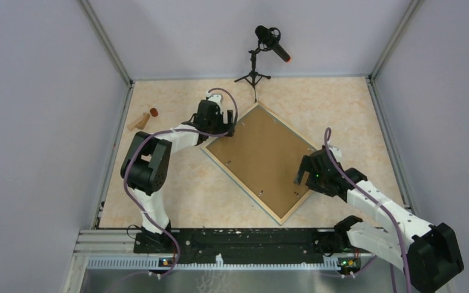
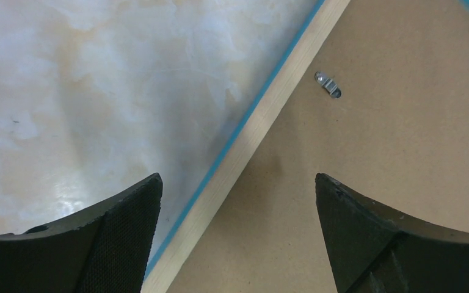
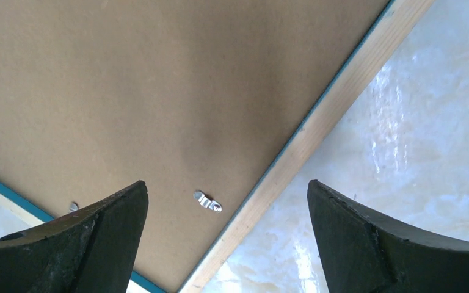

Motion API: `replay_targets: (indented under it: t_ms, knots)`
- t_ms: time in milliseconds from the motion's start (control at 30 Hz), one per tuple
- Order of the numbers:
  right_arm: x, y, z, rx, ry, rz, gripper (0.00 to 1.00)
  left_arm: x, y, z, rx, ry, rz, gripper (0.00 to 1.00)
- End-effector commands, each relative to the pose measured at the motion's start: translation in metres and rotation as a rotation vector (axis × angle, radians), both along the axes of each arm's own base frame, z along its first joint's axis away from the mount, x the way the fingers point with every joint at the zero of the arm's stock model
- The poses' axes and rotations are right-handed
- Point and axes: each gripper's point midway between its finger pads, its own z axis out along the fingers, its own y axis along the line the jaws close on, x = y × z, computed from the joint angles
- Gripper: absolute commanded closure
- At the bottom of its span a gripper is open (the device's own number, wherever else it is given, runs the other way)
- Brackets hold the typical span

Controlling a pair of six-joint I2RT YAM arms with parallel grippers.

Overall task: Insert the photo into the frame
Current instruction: Install the photo frame at the center of the board.

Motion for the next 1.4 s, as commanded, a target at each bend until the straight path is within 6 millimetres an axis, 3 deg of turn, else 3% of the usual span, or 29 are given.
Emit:
replay_targets:
  t_ms: [0,100,233,367,533,633,900,1200,1367]
  knots:
    - [-0.016,0.005,-0.011,0.037,0.077,0.006,0.01,0.006,-0.016,-0.003,-0.048,0.013,-0.064,0.04]
    - [-0.02,-0.001,-0.016,-0.012,0.115,-0.001,0.01,-0.004,-0.019,-0.015,-0.092,0.049,-0.057,0.04]
    - [-0.03,0.013,-0.017,-0.042,0.143,0.06,0.02,-0.02,-0.018,-0.025,-0.145,0.086,-0.046,0.06]
    - [-0.036,0.022,-0.02,-0.11,0.168,0.083,0.06,-0.028,-0.013,-0.016,-0.192,0.063,-0.038,0.06]
    - [-0.033,0.015,-0.027,-0.184,0.178,0.05,0.12,-0.042,-0.004,-0.012,-0.219,0.029,-0.034,0.06]
    - [-0.027,0.009,-0.025,-0.214,0.147,0.032,0.19,-0.044,0.001,-0.009,-0.235,0.009,-0.019,0.06]
    - [-0.028,0.005,-0.033,-0.246,0.175,0.007,0.22,-0.045,0.016,-0.01,-0.3,0.014,0.02,0.07]
    - [-0.034,0.008,-0.036,-0.218,0.198,-0.016,0.38,-0.059,0.019,-0.008,-0.371,-0.002,0.048,0.09]
    - [-0.038,0.007,-0.029,-0.217,0.19,0.025,0.36,-0.062,0.022,-0.007,-0.375,-0.02,0.056,0.1]
